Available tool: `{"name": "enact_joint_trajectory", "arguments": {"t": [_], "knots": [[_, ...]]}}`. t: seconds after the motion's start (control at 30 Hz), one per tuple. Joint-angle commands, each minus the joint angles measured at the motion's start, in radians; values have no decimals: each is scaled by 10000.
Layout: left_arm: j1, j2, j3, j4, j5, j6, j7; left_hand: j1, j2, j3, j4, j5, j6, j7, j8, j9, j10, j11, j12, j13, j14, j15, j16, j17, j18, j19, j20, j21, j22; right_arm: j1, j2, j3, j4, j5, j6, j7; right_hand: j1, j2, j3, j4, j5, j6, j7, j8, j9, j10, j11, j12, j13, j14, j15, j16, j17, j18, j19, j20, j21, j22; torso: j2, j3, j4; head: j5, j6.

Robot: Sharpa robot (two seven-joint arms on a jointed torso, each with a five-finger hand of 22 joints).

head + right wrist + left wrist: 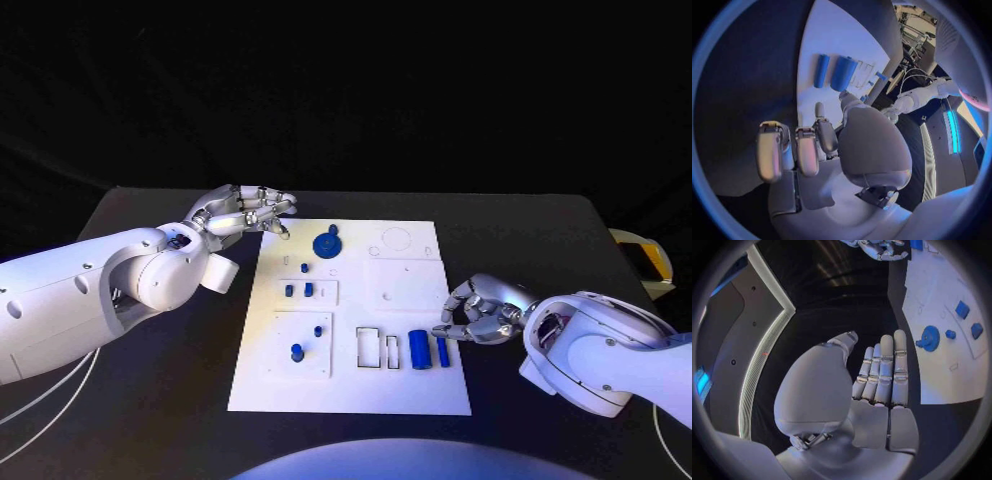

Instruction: Assemble the parts on the task board

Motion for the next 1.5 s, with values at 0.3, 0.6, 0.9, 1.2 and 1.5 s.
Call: {"name": "enact_joint_trajectory", "arguments": {"t": [0.3,0.6,0.9,1.2,1.5], "knots": [[-17,-34,5,64,65,-24,118,-91,-20,-84,29,-26,-46,31,47,-12,30,-15,53,14,-9,-75,47,15,127,56,35,-79,-26,-272,252,-25,131,-795,-169,-525,-469,279,-841,24,-320,177,-178,370,329,91,-99,156,238,726,-152,84,701,-175,663,-120,128,2262,15,-3,-5,16,-90],[-18,-56,5,34,63,-25,52,-92,-19,-93,36,-22,-39,38,54,-12,29,-11,58,13,-8,-74,49,16,127,61,34,-86,-32,-393,349,-28,200,-816,-506,-397,-537,509,-1478,26,-411,203,-262,702,787,146,-171,202,375,734,-211,99,756,-181,670,-169,168,2270,2,8,-11,67,-114],[-18,-58,5,16,62,-4,-1,-86,-15,-98,40,-17,-32,46,62,-13,21,-6,60,11,-8,-73,51,17,126,67,33,-92,-37,-479,514,-29,210,-841,-187,-435,-658,767,-2126,41,-569,167,-333,999,1293,208,-230,241,500,735,-261,96,767,-185,673,-212,190,2275,10,6,-13,59,-122],[-18,-73,5,24,62,39,-53,-86,-15,-98,40,-17,-32,46,62,-13,21,-6,60,11,-8,-73,51,17,126,67,33,-92,-37,-631,751,-31,57,-960,270,-602,-689,812,-2313,41,-633,105,-333,1029,1405,190,-232,205,490,738,-265,100,792,-182,666,-219,172,2270,13,5,-1,78,-164],[-18,-85,5,34,62,120,-119,-67,-8,-113,47,-10,-35,67,70,-19,-9,8,62,2,-11,-65,52,18,124,80,33,-110,-51,-851,1003,-33,-138,-1252,693,-730,-446,984,-2542,11,-661,11,-331,1074,1610,175,-230,169,506,732,-264,89,775,-181,660,-221,163,2267,5,-6,-3,100,-174]]}}
